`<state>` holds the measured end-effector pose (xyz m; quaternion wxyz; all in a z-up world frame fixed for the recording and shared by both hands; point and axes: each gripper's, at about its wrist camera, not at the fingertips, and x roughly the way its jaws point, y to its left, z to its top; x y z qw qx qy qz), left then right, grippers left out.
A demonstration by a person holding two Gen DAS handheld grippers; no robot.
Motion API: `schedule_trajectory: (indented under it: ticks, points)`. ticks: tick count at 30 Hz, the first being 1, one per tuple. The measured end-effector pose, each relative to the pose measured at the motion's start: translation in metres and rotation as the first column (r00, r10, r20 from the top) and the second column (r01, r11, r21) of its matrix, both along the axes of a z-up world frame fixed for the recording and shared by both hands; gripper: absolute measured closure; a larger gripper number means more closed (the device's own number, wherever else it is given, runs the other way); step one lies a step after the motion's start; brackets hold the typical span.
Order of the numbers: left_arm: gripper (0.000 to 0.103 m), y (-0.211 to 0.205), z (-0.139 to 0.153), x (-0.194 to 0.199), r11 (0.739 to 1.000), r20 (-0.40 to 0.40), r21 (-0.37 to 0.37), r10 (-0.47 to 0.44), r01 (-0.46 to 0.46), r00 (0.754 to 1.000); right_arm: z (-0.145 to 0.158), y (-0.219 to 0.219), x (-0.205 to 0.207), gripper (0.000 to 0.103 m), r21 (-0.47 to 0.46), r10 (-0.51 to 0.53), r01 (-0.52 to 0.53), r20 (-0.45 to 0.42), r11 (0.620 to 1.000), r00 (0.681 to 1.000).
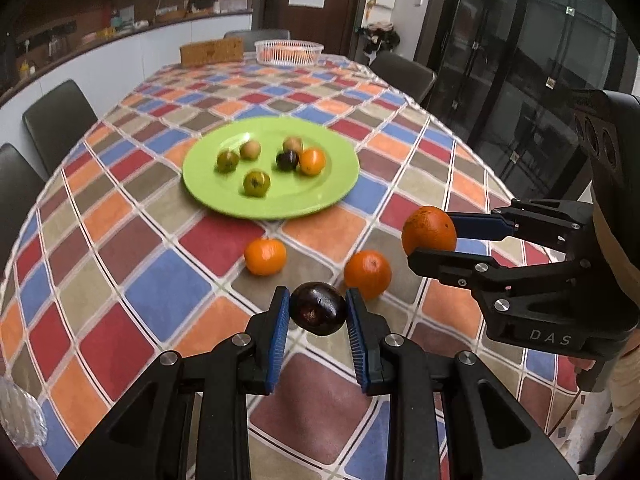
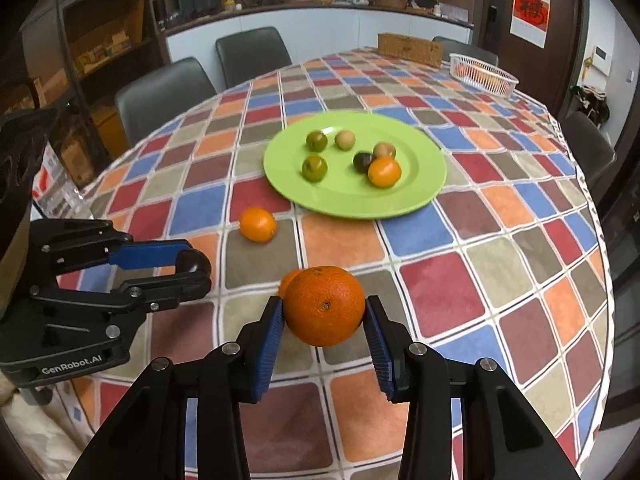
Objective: Organize fruits
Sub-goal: 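Carry the plum and the large orange over the green plate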
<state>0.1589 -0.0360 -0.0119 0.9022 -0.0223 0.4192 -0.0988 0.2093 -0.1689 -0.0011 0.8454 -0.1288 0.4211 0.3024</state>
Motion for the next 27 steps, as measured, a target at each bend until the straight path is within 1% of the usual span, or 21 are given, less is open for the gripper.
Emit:
schedule_trajectory:
  ticks: [8, 16, 21, 27]
  points:
    - [0.075, 0.008, 0.030, 0.005, 1.000, 0.093, 0.006, -0.005, 0.004, 0.996, 0.029, 0.006, 0.003, 0.061, 0.068, -0.030, 0.025, 0.069, 0.997, 0.997]
    - [0.075, 0.016, 0.053, 0.027, 1.000, 0.167, 0.018, -0.015, 0.012, 0.986, 0.051, 0.013, 0.020, 0.061, 0.107, -0.065, 0.052, 0.117, 0.993, 0.991]
    - [0.075, 0.019, 0.064, 0.047, 1.000, 0.195, 0.021, -0.020, 0.016, 0.981, 0.059, 0.016, 0.039, 0.061, 0.112, -0.083, 0.068, 0.130, 0.991, 0.988]
    - [0.075, 0.022, 0.068, 0.075, 1.000, 0.201, 0.012, -0.022, 0.020, 0.979, 0.063, 0.022, 0.066, 0.061, 0.102, -0.098, 0.085, 0.136, 0.991, 0.986]
